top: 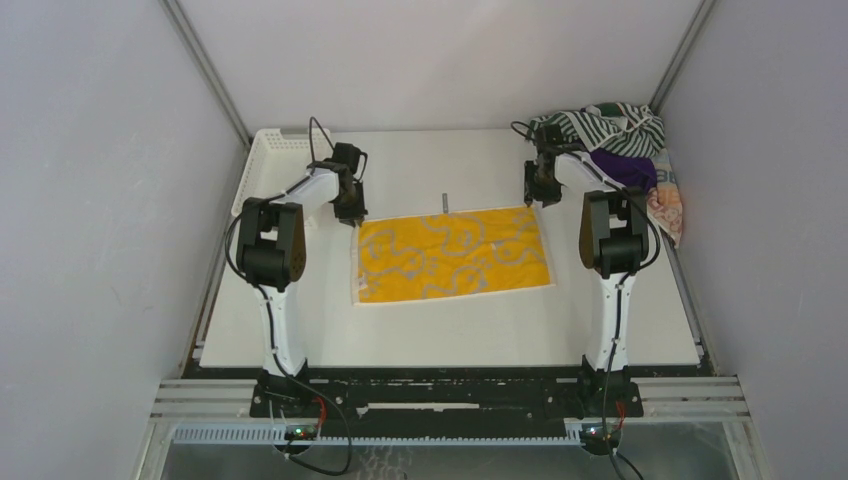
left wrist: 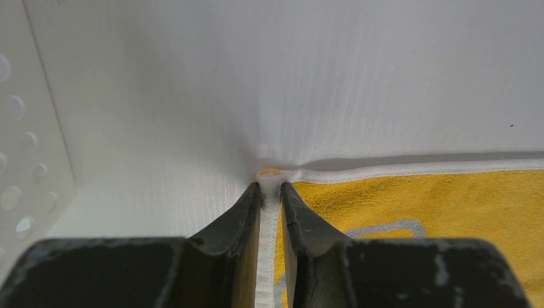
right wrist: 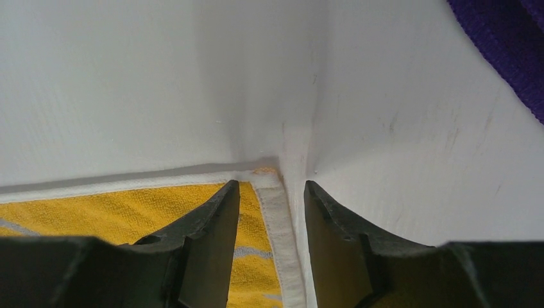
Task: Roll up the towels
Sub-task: Fold the towel at the center of the board.
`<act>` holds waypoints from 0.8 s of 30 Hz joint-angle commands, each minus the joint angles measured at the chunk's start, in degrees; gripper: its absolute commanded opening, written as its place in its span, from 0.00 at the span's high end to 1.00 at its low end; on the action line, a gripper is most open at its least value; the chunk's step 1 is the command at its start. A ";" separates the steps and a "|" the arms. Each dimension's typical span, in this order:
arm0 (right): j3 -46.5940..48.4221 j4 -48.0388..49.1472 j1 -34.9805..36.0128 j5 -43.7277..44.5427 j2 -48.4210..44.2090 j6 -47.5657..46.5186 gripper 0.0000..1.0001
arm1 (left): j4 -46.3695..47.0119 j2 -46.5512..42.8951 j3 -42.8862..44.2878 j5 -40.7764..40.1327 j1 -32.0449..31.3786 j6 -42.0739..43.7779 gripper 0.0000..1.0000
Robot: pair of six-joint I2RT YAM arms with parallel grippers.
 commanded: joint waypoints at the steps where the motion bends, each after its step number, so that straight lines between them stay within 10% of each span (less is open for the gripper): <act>1: 3.46 -0.31 -0.12 -0.25 0.43 -1.07 0.58 | -1.75 1.57 2.28 0.69 0.05 1.08 0.78; 17: 5.06 -7.99 1.24 2.68 5.39 -3.69 0.62 | -2.02 1.69 2.50 0.96 0.10 1.16 0.78; 24: 3.41 -6.44 0.22 0.79 4.66 -3.50 0.89 | -1.94 1.37 2.28 0.74 0.05 1.26 0.86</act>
